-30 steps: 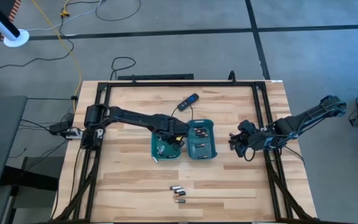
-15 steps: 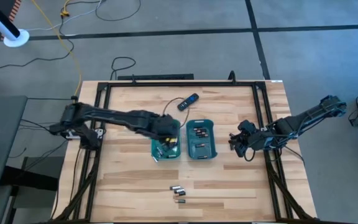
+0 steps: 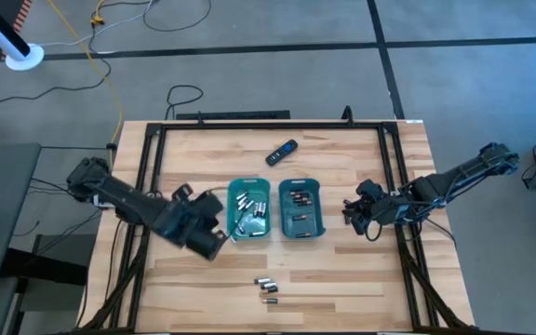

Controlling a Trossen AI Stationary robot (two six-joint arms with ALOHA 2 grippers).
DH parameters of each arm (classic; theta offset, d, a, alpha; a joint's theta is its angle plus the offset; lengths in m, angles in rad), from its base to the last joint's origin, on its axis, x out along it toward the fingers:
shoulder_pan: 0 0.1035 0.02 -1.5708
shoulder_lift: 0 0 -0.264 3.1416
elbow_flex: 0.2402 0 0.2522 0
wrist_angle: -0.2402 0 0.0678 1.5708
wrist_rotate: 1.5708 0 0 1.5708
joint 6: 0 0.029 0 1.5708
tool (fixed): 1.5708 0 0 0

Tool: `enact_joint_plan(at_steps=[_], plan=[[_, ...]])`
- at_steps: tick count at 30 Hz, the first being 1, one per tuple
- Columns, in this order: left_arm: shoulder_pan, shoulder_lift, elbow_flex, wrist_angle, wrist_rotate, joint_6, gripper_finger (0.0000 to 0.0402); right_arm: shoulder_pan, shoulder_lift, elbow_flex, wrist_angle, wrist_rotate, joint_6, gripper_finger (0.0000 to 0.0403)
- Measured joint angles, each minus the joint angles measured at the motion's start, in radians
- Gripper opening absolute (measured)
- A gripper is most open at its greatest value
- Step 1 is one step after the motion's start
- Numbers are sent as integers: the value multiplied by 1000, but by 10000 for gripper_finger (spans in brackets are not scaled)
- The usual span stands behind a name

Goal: Sort batteries
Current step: Put the silver and black battery into the green bin

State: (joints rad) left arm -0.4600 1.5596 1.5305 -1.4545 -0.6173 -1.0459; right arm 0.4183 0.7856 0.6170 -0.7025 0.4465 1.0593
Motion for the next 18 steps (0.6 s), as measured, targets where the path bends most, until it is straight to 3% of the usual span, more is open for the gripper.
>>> enact_joint_plan(at_steps=[7, 14, 18], plan=[[-153, -77, -247, 71, -43, -343, 69, 0, 0, 0, 5, 0, 14, 127], [-257, -170, -560, 474, -33, -523, 67, 0, 0, 0, 35, 0, 17, 127], [-259, -166, -659, 659, 68, -526, 68, 0, 0, 0, 43, 0, 16, 127]])
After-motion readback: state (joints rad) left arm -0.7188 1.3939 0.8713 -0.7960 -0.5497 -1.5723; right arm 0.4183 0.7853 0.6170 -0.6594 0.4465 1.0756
